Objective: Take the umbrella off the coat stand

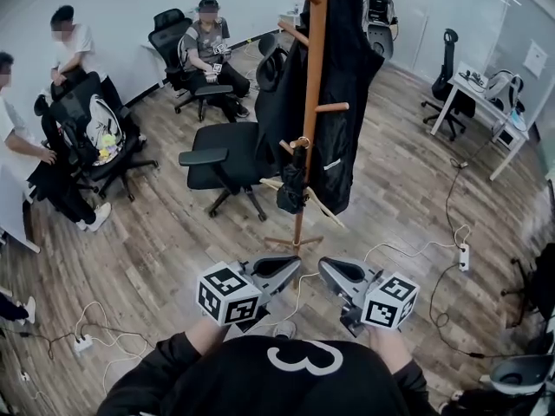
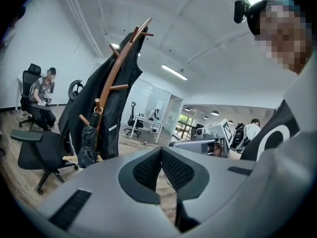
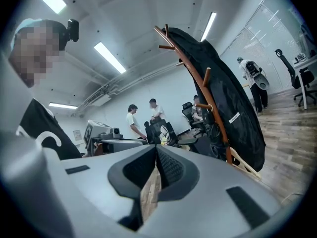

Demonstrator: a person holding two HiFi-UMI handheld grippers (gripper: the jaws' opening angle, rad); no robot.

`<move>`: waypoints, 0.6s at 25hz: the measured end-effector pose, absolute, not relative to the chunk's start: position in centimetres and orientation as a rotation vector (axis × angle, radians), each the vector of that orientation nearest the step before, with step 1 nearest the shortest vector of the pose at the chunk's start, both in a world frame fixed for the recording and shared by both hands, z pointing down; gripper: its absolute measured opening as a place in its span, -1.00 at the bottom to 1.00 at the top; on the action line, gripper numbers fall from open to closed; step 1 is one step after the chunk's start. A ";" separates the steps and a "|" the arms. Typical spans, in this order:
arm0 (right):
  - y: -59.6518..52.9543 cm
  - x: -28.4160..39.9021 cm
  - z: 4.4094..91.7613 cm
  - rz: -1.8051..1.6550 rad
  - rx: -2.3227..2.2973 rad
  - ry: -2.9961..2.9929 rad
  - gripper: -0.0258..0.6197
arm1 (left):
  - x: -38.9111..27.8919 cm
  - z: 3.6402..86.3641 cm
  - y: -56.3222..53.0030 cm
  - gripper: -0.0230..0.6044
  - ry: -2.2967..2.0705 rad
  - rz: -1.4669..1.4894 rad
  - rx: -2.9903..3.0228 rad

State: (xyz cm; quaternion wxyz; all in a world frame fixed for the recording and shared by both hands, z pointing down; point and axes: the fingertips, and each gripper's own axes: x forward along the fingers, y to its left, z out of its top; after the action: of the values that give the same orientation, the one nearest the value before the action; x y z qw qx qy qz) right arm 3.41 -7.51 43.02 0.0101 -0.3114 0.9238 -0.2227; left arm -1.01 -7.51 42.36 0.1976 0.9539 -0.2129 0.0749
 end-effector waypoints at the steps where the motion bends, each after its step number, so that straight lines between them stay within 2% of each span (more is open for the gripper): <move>1: -8.2 3.3 43.1 -0.696 -0.975 2.883 -0.84 | -1.1 42.4 -8.3 -0.88 -0.592 0.208 2.668; 15: -16.9 3.5 44.7 -0.712 -1.074 2.836 -0.84 | -2.3 44.1 -17.3 -0.88 -0.589 0.205 2.673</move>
State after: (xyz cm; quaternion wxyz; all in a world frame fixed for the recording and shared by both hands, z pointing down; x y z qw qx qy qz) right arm 3.46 -16.88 44.65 0.0132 -0.3448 0.9104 -0.2285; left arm -2.32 -17.32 44.14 0.1970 0.9547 -0.2104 0.0732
